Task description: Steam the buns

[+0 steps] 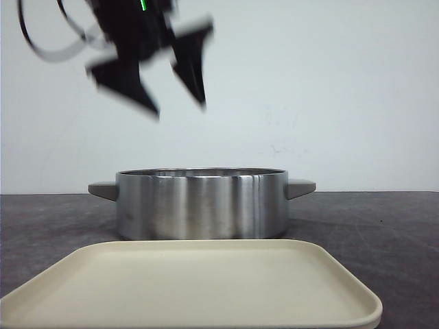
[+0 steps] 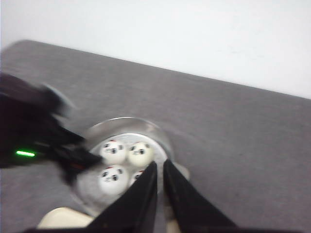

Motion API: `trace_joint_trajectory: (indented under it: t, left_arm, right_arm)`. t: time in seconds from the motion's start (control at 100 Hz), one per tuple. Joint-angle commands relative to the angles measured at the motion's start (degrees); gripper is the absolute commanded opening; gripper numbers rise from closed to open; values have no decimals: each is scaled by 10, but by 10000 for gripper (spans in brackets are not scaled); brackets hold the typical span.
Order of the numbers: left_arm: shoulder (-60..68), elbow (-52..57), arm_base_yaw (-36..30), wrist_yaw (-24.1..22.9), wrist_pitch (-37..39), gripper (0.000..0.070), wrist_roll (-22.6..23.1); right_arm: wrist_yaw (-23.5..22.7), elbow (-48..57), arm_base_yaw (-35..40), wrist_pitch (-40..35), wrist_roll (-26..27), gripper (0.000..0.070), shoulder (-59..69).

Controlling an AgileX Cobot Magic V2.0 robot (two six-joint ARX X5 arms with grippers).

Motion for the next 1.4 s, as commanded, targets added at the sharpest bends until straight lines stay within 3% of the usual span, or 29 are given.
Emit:
trace_joint_trajectory:
  t: [0.0, 0.06, 0.28, 0.44, 0.64, 0.78, 1.39]
  left_arm:
    - [-38, 15, -3, -3, 9, 118, -3]
    - [-74, 15, -3, -5, 12, 0, -2]
    - [-208, -10, 13, -30, -16, 0, 2]
    - [-304, -69, 37, -42, -41, 0, 1]
    - [-390, -140, 62, -50, -67, 0, 1]
    - [-405, -141, 63, -51, -96, 0, 1]
    - [-412, -141, 63, -51, -90, 0, 1]
  right_arm:
    - [2, -36, 6, 42, -13, 14, -3]
    - [-4, -83, 6, 91, -28, 14, -17]
    - [-122, -301, 7, 333, -58, 14, -82]
    - [-130, -381, 7, 427, -58, 14, -107]
    - [-121, -387, 5, 449, -63, 14, -109]
    - [-122, -385, 6, 464, -63, 14, -109]
    - [-122, -385, 4, 468, -63, 14, -117]
